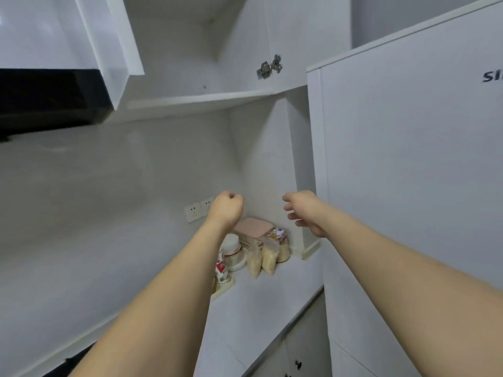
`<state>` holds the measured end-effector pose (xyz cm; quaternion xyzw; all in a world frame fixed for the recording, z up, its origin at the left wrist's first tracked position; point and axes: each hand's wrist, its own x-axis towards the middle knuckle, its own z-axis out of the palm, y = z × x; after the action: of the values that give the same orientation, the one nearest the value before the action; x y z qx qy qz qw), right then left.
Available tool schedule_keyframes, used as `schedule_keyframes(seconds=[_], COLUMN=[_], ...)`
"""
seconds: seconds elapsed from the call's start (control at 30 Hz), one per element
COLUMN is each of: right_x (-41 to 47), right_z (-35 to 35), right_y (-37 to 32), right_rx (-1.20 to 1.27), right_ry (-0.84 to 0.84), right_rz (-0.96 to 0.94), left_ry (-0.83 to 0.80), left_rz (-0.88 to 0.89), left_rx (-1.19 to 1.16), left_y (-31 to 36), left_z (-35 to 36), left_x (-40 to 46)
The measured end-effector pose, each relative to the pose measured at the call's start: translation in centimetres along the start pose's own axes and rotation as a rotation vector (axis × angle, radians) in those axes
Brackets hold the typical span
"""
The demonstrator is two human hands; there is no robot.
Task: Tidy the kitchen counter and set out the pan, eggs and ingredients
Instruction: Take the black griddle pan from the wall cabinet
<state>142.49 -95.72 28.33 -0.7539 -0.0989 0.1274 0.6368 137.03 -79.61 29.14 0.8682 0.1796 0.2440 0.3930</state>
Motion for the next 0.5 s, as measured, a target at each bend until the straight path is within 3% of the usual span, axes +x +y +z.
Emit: schedule_keyframes(seconds=[0.2, 0.5], right_x=[2.1, 3.8], right_z=[-3.8, -4.9], right_y=[-5.2, -12.4], right_rx=[-0.035, -0.003], right_ry=[-0.066, -0.141], right_rz=[-0.123, -0.326], left_ry=[0.113, 0.279], left_rz=[0.129, 0.132], left_rx=[0.093, 0.225], left_y=[8.1, 14.6], left_z=[-1.2, -5.7], left_x=[2.1, 4.1])
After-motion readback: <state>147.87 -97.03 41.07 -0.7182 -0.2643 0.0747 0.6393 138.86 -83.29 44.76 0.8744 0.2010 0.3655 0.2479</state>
